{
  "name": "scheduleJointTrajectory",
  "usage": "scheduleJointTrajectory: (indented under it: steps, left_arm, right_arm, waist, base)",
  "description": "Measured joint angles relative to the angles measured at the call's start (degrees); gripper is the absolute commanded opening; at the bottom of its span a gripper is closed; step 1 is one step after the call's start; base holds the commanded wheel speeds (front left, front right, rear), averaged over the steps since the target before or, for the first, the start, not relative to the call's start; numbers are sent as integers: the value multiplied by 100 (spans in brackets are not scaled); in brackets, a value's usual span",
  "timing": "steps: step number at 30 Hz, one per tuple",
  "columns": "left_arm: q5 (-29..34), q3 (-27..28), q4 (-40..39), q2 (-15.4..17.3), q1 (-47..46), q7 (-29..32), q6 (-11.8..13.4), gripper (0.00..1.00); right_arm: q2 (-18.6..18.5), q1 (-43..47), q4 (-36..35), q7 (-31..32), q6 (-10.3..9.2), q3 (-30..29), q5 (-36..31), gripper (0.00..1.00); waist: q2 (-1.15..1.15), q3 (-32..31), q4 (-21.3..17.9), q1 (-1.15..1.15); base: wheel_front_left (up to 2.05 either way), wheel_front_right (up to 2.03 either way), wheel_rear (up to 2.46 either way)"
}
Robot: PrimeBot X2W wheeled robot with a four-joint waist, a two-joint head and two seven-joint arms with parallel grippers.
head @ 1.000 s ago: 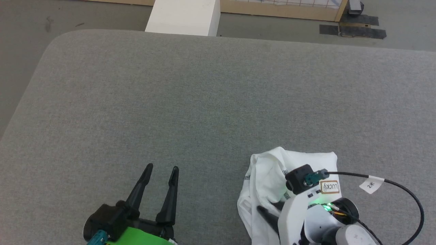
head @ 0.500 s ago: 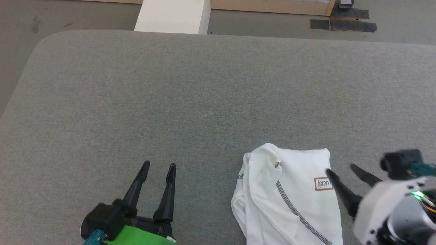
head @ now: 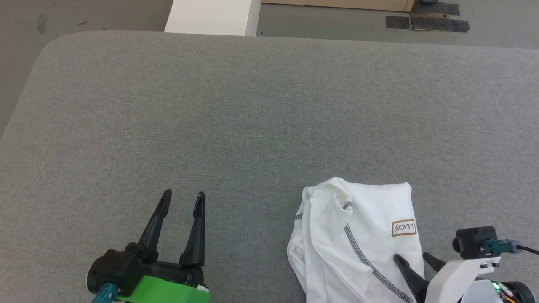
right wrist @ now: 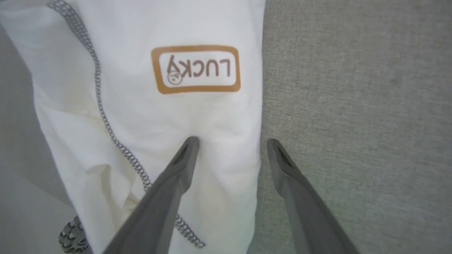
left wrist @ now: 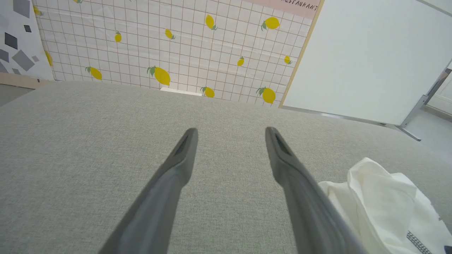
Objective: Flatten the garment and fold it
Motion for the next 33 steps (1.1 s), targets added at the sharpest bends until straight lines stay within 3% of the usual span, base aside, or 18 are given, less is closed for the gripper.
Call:
scheduleJointTrajectory:
  steps: [5, 6, 7, 8, 19, 29, 33]
  left_arm:
    - [34, 11, -14, 1, -1, 0, -15, 100]
    - [38, 12, -14, 1, -1, 0, -15, 100]
    - [44, 11, -16, 2, -1, 0, -15, 100]
    - [51, 10, -20, 2, -1, 0, -15, 100]
    - [100, 0, -144, 10, -10, -1, -18, 100]
    - [140, -59, -249, 77, -178, -2, -18, 100]
    - [164, -97, -402, 170, -404, 12, -18, 100]
  right_arm:
    - [27, -259, 604, -207, 0, 52, -3, 100]
    - [40, -310, 704, -211, 0, 52, 34, 47]
    - [54, -362, 795, -244, 0, 32, 75, 16]
    - [68, -406, 878, -270, 1, 4, 121, 0]
    - [82, -844, 1034, -654, 3, -115, 125, 0]
    - [-904, -1722, 541, 102, 1, -400, 81, 0]
    - [-1464, -2190, 476, 502, 2, -392, 120, 0]
  waist:
    - [0, 27, 82, 0]
    - [0, 28, 95, 0]
    - [0, 25, 102, 0]
    - [0, 17, 103, 0]
    - [0, -37, -166, 0]
    - [0, 133, -725, 0]
    - [0, 360, -918, 0]
  base:
    - [0, 0, 0]
    - [0, 0, 0]
    - [0, 0, 0]
    - [0, 0, 0]
    - [0, 0, 0]
    - [0, 0, 0]
    - [0, 0, 0]
